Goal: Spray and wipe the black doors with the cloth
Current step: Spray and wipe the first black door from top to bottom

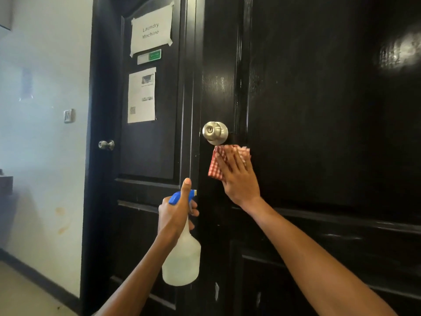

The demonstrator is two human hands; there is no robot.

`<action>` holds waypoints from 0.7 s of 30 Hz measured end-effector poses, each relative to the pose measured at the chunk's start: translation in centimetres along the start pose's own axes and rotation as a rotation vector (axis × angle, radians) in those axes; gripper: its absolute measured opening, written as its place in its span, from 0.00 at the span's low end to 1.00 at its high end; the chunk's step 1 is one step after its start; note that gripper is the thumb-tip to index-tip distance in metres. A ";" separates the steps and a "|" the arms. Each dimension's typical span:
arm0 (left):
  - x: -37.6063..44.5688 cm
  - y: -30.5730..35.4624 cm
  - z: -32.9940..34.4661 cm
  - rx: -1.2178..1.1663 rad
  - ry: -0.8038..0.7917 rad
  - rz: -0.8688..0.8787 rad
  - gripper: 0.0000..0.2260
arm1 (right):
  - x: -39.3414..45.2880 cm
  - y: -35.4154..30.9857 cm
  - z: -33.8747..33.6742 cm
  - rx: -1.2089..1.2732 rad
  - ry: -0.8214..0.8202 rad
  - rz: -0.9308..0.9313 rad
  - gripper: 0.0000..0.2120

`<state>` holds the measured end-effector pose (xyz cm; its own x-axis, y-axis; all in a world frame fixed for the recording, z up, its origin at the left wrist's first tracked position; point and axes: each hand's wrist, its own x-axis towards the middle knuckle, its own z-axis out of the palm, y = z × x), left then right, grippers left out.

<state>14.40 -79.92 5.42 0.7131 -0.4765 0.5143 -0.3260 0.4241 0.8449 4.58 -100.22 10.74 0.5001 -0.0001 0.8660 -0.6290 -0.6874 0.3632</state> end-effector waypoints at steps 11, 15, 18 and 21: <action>-3.8 -4.0 -2.8 0.053 0.019 -0.054 0.27 | -19.9 -6.5 4.8 -0.064 -0.667 -0.783 0.36; -4.7 -4.9 -2.8 0.077 0.023 -0.055 0.28 | -13.1 -4.9 3.4 -0.070 -0.440 -0.512 0.38; -5.1 -5.4 -2.7 0.078 0.051 -0.064 0.26 | -5.2 -4.0 1.3 -0.016 -0.227 -0.166 0.38; -5.6 -6.3 -3.1 0.100 0.067 -0.062 0.26 | -3.0 -4.2 1.4 0.006 -0.157 -0.102 0.36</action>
<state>14.35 -77.57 -3.26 0.7727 -0.4450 0.4527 -0.3380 0.3152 0.8868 6.53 -98.39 6.11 0.6481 -0.0428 0.7603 -0.5666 -0.6942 0.4438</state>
